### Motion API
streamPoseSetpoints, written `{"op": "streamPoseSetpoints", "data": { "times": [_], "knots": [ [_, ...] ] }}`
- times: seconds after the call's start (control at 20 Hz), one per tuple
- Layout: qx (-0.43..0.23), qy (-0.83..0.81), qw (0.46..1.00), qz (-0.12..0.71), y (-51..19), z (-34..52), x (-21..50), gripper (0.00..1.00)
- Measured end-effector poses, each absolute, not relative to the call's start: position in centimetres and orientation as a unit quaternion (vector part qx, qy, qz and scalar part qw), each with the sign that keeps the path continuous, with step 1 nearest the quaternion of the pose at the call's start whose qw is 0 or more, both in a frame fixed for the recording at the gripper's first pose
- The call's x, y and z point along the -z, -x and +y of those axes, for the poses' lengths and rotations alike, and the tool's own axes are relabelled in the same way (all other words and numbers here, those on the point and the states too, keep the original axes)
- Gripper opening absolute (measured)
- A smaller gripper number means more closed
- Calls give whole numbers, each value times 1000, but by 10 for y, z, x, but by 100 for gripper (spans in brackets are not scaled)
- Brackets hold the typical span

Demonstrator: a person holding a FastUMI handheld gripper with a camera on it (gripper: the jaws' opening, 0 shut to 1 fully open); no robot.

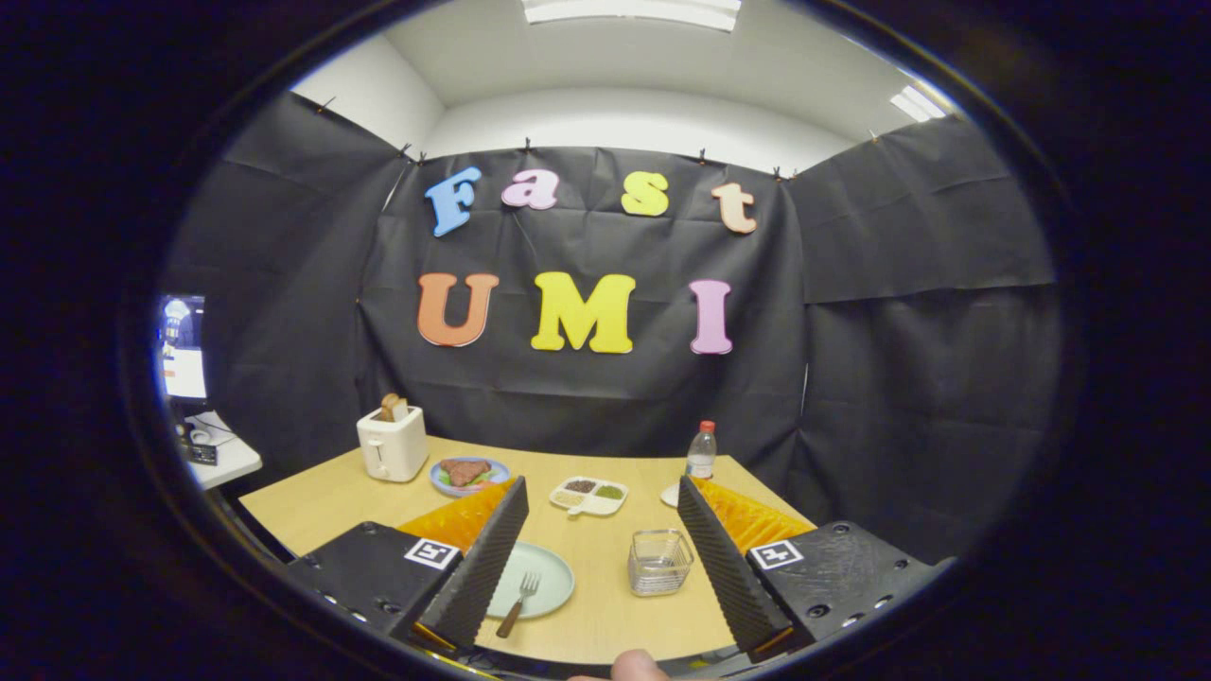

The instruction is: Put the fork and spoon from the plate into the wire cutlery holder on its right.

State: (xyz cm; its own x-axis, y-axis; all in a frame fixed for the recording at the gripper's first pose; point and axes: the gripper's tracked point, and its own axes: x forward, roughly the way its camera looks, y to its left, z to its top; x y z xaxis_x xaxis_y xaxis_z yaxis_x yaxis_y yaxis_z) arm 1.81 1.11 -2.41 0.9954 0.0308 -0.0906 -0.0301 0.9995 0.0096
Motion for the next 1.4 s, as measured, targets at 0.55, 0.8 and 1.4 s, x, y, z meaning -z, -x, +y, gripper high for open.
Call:
{"op": "streamPoseSetpoints", "data": {
  "times": [0.55,0.8,1.4],
  "knots": [
    [-84,4,967,240,-73,76,143,96],
    [-116,6,931,347,-82,100,199,96],
    [-93,-21,857,506,-83,120,275,83]
  ]
}}
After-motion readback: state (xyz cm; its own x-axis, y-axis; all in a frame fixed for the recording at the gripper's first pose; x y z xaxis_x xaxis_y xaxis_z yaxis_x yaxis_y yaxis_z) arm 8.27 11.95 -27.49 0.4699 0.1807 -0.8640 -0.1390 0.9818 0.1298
